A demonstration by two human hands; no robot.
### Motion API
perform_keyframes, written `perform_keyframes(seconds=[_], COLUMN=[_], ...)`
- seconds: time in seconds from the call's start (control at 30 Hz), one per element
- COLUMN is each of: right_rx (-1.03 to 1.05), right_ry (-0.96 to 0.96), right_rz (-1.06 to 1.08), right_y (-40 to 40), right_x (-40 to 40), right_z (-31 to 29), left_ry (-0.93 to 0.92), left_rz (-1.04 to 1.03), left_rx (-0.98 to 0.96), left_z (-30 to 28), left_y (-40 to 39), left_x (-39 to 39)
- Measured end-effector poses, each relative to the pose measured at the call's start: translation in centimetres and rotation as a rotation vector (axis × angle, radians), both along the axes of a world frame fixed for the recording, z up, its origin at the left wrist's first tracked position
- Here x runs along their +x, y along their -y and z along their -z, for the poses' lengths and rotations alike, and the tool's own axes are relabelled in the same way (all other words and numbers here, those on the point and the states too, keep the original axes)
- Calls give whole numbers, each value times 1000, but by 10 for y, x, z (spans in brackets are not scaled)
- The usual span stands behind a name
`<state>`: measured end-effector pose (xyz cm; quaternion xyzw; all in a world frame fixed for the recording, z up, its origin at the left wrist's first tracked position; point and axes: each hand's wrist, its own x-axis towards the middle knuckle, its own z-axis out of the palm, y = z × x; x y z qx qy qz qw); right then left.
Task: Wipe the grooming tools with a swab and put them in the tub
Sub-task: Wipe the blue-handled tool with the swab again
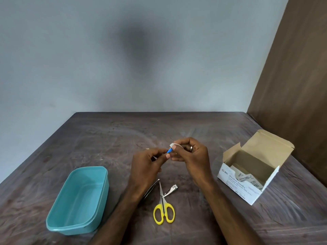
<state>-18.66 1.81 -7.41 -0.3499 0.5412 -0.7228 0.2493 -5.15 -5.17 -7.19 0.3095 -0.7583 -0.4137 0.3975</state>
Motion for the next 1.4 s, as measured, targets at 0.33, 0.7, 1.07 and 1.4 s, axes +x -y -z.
perform_keyframes(seconds=[0.33,0.7,1.07,1.4], right_rx=[18,-7,62,76], right_ry=[-31,14,17,-35], right_rz=[-9,5,-84,-110], right_y=[1,0,-1,-1], right_x=[3,1,0,2], right_z=[-1,-3,0,0], left_ry=[-25,-47,-87,-43], left_rz=[15,11,117,155], left_rx=[26,55,183,175], left_z=[6,5,5,4], left_y=[2,3,4,8], left_x=[6,7,7,11])
